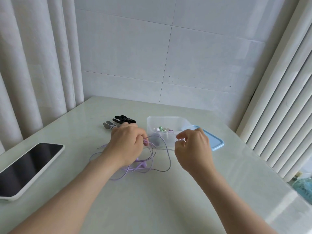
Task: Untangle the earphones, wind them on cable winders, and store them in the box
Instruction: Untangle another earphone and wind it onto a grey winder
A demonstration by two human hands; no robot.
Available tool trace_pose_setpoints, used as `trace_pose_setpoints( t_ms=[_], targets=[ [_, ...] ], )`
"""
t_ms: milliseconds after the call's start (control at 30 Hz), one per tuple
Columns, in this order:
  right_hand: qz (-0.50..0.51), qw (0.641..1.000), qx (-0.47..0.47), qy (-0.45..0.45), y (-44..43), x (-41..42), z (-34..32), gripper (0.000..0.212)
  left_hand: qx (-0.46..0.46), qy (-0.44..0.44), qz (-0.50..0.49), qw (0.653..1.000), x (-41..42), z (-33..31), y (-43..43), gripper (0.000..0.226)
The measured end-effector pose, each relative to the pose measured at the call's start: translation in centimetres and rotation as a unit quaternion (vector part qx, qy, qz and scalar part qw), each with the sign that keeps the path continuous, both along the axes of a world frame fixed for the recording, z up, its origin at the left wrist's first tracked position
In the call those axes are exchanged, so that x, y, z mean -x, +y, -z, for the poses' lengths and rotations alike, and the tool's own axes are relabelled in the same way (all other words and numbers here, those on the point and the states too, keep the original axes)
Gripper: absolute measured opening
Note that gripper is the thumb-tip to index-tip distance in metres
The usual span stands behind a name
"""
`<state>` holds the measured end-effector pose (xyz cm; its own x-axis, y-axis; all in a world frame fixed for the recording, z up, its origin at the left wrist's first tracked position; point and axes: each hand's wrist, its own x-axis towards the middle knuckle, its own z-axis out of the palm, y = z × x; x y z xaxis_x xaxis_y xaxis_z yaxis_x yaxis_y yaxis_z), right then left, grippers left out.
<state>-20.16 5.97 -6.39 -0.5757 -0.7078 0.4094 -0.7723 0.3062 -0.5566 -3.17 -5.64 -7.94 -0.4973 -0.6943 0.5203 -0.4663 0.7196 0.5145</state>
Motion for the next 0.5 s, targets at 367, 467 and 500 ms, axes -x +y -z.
trace_pose_setpoints(
  t_ms=[367, 467, 500],
  targets=[
    [-0.088, 0.989, -0.103, 0.065, 0.1, 0.2, 0.6, 0.051, -0.163, 0.136, 0.029, 0.977, -0.6, -1.1, 0.5, 0.031],
    [-0.146, 0.986, 0.005, -0.087, -0.1, -0.8, 0.1, 0.034, -0.192, 0.152, 0.046, 0.969, -0.5, -1.2, 0.6, 0.026],
    [-0.163, 0.975, 0.016, -0.149, 0.0, -1.2, 0.0, 0.029, -0.199, 0.159, 0.054, 0.965, -0.5, -1.3, 0.6, 0.025]
  ],
)
